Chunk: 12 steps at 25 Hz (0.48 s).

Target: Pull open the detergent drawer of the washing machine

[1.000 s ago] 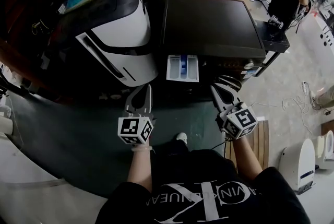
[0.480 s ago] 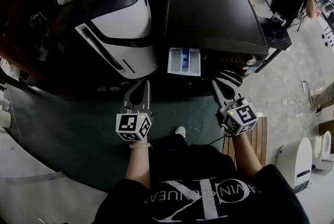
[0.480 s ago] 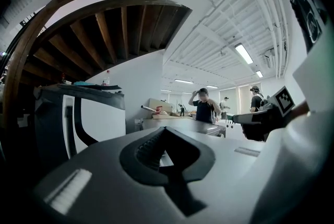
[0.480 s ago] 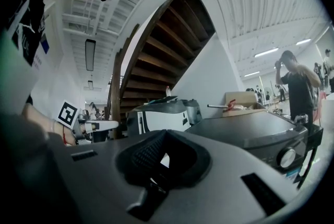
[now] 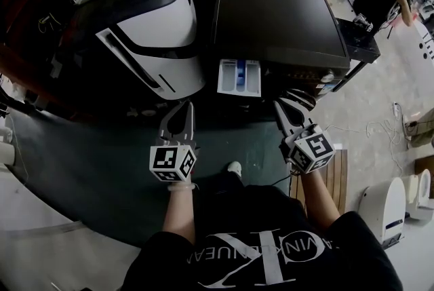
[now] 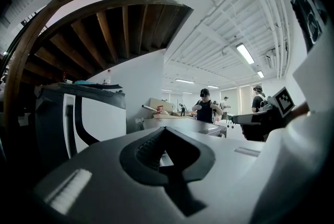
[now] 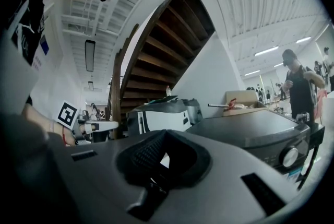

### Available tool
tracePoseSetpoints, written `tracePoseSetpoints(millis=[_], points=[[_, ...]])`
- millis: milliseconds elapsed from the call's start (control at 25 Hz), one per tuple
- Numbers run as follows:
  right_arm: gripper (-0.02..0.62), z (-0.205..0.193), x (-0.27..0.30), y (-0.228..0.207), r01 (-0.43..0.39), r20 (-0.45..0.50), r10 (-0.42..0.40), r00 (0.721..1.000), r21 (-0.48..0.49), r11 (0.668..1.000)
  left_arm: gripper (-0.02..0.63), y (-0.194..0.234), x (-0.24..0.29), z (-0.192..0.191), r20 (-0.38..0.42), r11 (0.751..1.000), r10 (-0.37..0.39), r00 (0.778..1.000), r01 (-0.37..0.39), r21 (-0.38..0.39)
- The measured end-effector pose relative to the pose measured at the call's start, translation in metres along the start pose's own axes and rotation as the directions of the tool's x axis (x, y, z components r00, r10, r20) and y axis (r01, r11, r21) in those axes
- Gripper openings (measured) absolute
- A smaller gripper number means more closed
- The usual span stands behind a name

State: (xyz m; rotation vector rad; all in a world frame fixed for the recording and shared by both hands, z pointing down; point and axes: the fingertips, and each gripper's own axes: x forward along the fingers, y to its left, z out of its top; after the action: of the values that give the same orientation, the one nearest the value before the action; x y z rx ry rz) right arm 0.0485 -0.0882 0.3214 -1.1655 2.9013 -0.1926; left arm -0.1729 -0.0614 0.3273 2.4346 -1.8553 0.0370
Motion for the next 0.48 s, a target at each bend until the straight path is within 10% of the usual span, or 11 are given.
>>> tracePoseSetpoints(millis=[480], points=[[0.012,-0.0008,0.0008,-0.0053,0.001,0.0,-0.001,1.0,0.013,1.0,0.009,-0.002,0.0055,-0.0024,-0.009,1.0,0.001,1.0,-0.002,-0.005]])
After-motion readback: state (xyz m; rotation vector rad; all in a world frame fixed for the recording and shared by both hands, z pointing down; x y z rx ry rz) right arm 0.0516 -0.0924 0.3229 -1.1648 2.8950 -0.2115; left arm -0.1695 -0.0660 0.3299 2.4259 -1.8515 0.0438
